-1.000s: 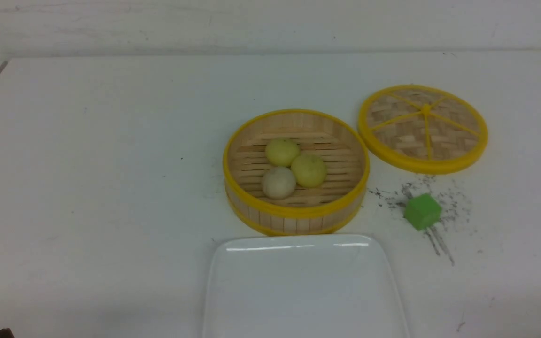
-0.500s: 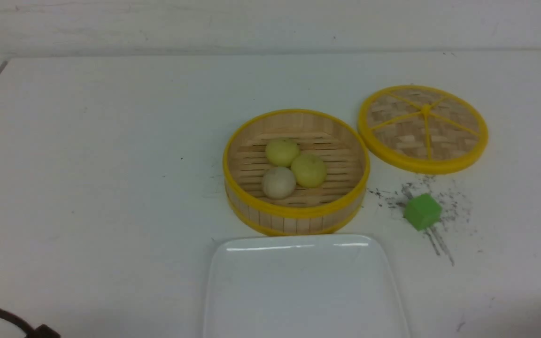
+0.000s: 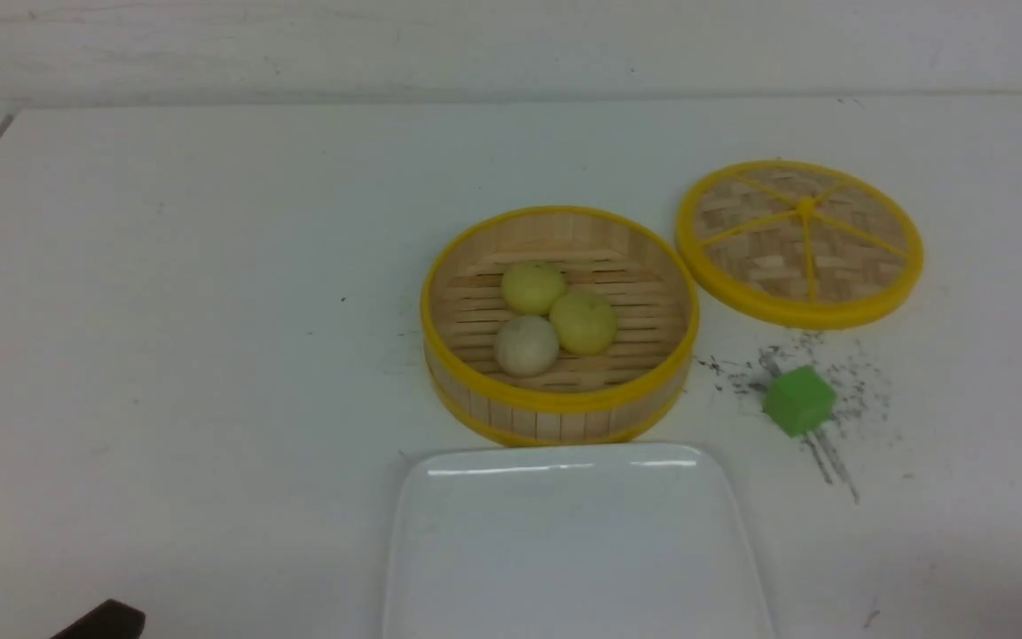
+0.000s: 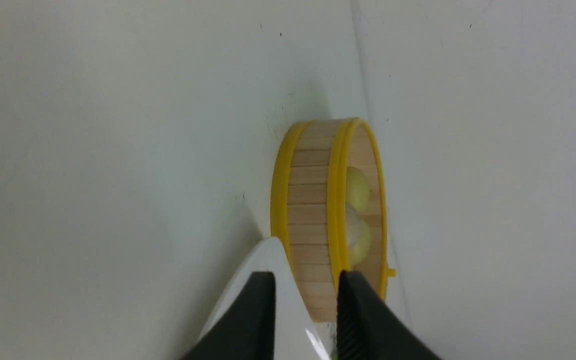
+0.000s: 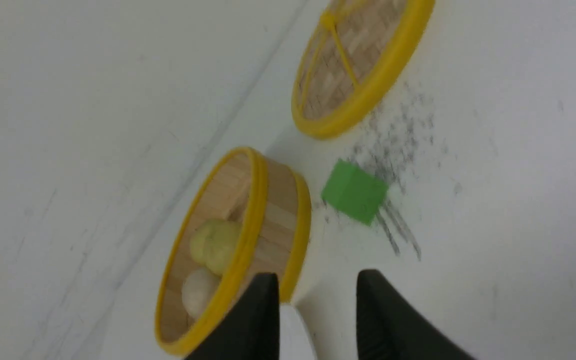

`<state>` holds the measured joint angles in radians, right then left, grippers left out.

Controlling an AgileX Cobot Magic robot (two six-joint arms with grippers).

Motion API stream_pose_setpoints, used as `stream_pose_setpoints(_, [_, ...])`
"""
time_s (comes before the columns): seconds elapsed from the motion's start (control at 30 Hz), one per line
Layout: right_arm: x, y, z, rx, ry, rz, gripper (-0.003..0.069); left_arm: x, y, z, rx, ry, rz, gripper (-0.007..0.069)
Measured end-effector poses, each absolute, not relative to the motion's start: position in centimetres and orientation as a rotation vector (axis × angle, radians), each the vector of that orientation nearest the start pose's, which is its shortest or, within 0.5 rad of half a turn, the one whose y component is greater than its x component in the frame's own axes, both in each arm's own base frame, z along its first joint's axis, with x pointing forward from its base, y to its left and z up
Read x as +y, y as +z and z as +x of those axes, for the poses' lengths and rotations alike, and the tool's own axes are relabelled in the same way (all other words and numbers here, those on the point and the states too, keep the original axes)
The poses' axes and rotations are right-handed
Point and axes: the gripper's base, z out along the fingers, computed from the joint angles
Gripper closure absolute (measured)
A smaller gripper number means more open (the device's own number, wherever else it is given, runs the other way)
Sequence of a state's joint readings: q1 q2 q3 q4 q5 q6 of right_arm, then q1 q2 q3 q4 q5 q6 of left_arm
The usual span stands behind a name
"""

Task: Put the steamed buns into the plate on the white tablecloth.
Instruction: 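Reach toward a bun in the bamboo steamer with the right gripper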

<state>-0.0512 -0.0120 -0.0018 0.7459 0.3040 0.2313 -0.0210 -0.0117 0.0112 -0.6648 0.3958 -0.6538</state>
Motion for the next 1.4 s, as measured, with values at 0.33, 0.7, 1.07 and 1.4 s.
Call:
stream_pose_setpoints(0.33, [1.7, 30.3, 7.9, 1.781, 0.43, 0.201, 0.0643, -3.4, 28.7, 5.4, 1.932, -0.813, -0.365, 0.0622])
stream_pose_setpoints(0.7, [4.2, 28.7, 19.6, 2.537, 0.656, -0.135, 0.0659, -3.1, 27.0, 12.5, 2.737, -0.447, -0.167, 0.0622])
stream_pose_setpoints(1.07, [15.9, 27.7, 30.3, 2.54, 0.829, -0.605, 0.0462, -3.7, 27.0, 14.3, 2.729, -0.52, -0.195, 0.0608])
stream_pose_setpoints(1.4, [20.5, 27.1, 37.6, 2.571, 0.521, -0.547, 0.0292, -3.7, 27.0, 14.3, 2.727, -0.531, -0.201, 0.0536])
